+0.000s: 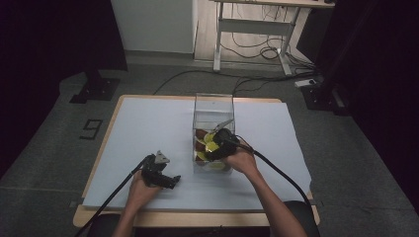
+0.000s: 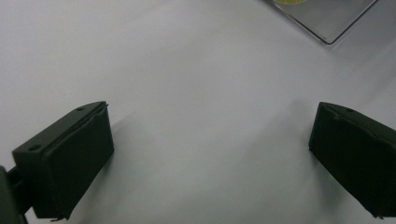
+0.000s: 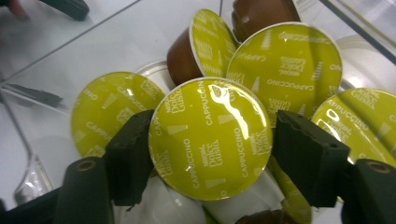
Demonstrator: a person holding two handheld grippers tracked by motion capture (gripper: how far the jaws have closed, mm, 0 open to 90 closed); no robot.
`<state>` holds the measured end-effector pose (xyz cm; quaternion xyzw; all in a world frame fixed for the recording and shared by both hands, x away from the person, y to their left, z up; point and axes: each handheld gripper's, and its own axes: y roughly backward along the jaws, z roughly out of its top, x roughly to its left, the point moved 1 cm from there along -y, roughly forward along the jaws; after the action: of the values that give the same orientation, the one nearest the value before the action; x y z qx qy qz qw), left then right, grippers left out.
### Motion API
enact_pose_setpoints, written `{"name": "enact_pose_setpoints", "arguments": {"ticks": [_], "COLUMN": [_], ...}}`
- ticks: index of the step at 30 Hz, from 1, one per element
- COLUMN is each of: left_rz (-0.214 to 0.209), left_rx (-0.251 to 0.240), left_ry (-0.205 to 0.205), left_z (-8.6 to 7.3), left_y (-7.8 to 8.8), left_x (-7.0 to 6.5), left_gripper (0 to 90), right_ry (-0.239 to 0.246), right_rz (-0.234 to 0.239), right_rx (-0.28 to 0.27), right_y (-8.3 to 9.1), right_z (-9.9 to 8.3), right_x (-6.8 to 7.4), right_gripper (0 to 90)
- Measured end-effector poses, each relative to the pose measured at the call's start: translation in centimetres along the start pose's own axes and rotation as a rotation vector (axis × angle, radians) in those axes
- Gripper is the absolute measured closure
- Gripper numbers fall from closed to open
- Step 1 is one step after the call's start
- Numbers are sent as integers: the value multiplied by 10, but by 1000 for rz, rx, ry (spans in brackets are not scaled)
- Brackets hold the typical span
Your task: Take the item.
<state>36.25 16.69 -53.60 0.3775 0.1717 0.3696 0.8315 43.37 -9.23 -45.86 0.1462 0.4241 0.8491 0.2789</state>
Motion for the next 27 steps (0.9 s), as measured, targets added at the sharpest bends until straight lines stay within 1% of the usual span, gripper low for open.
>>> {"name": "enact_pose_setpoints", "arguments": {"ticks": [2,4,5,6,13,21,23,24,26,27], "left_rz": [0,0,0,0,0,0,0,0,0,0], "left_rx": [0,0,0,0,0,0,0,0,0,0], "left_ry": [0,0,0,0,0,0,0,0,0,0], "left_z": [0,0,0,0,0,0,0,0,0,0], "left_y": [0,0,0,0,0,0,0,0,0,0], "left_x": [0,0,0,0,0,0,0,0,0,0], "left_gripper": [0,0,0,0,0,0,0,0,0,0], "right_ry": [3,7,7,17,20,19,18,18,19,19], "right_rz": [-4,-2,-2,-8,-24,-22,-20,-20,-21,-21], "right_rx": [8,5,5,5,1,-38,-59,-59,-71,-71], "right_y": [0,0,0,1,3,16,23,23,30,30], "right_z": [1,1,1,1,1,3,4,4,5,5], "right_x": [0,1,1,2,5,6,7,7,7,7], "right_gripper": [327,371,371,374,377,377,377,377,377,377]}}
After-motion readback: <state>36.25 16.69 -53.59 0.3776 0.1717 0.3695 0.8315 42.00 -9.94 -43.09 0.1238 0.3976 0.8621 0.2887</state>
